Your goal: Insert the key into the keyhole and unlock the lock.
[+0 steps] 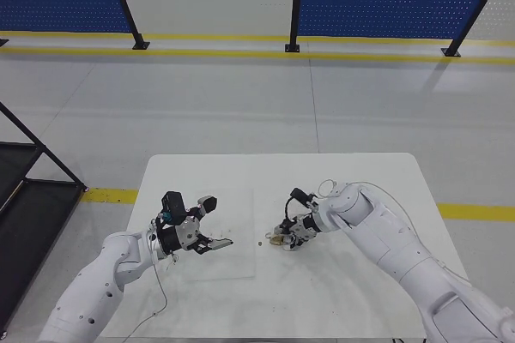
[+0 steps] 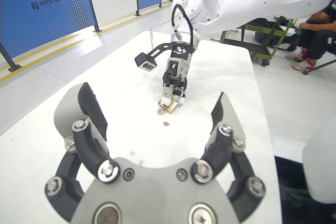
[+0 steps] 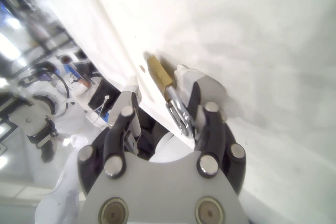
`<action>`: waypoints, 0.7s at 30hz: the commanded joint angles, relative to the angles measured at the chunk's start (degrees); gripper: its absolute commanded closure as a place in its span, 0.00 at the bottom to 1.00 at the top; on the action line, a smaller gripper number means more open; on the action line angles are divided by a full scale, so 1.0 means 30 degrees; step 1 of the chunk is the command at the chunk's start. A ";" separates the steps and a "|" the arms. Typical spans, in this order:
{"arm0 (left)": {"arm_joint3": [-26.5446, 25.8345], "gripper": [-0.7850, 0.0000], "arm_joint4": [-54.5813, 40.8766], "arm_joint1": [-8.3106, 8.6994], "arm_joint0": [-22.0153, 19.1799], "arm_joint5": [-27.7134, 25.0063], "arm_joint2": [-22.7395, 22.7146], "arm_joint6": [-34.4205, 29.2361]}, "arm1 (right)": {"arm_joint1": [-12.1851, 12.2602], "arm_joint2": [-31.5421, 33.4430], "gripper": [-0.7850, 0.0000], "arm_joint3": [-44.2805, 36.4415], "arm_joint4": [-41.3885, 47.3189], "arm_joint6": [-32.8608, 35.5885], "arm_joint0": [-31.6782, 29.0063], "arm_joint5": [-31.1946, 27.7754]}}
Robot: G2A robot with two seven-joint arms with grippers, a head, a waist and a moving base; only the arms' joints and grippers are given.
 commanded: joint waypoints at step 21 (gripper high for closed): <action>0.0000 0.00 0.0000 0.0000 0.0000 0.0000 0.0000 0.0000 | 0.3841 0.7893 0.00 -1.4014 -0.4730 -0.3611 -0.7736 -0.0903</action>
